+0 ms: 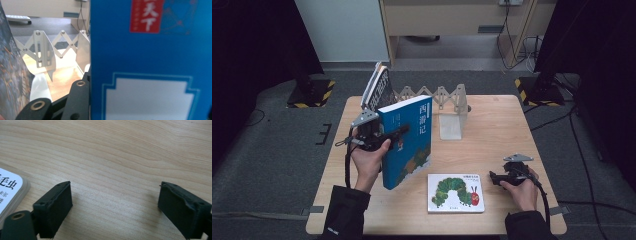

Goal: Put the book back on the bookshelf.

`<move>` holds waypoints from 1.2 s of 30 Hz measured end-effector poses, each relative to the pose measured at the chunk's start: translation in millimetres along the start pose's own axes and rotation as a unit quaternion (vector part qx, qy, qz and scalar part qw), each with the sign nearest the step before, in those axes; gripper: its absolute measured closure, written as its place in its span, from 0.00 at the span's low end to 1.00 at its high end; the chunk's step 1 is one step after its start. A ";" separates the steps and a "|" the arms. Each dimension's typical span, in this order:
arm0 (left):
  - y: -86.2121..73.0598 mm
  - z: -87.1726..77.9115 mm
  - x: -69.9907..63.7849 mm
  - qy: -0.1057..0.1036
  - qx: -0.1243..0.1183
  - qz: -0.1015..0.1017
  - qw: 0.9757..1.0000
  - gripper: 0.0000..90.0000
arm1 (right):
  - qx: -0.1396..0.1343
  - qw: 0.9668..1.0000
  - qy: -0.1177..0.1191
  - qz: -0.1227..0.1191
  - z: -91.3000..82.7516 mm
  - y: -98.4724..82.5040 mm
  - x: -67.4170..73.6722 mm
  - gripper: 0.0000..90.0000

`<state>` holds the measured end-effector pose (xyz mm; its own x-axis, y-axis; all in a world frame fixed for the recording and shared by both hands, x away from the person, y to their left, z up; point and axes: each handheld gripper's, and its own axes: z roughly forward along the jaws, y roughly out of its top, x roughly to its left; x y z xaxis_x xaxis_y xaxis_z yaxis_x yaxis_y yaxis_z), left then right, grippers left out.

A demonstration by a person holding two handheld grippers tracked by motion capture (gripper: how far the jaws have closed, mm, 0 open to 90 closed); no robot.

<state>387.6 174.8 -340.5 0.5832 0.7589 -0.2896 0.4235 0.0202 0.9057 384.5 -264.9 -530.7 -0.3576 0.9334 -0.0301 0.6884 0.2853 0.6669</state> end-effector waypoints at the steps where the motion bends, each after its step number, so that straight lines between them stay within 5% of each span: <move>1: 3.3 3.0 1.5 0.004 -0.002 -0.001 1.000 0.68 | -0.001 1.000 -0.001 0.000 0.3 -0.3 -0.4 0.12; 7: 12.6 22.5 5.4 0.032 0.004 0.008 0.999 0.68 | -0.017 1.000 0.003 0.022 2.9 -5.5 -3.4 0.06; 36: 50.0 92.6 29.7 0.080 -0.006 -0.016 0.997 0.68 | -0.031 0.999 0.008 0.017 3.7 -8.9 -4.4 0.04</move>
<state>490.3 138.0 -332.4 0.4513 0.8519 -0.2657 0.4304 0.0530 0.9011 382.3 -270.8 -539.2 -0.3449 0.9386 0.0062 0.6606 0.2380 0.7120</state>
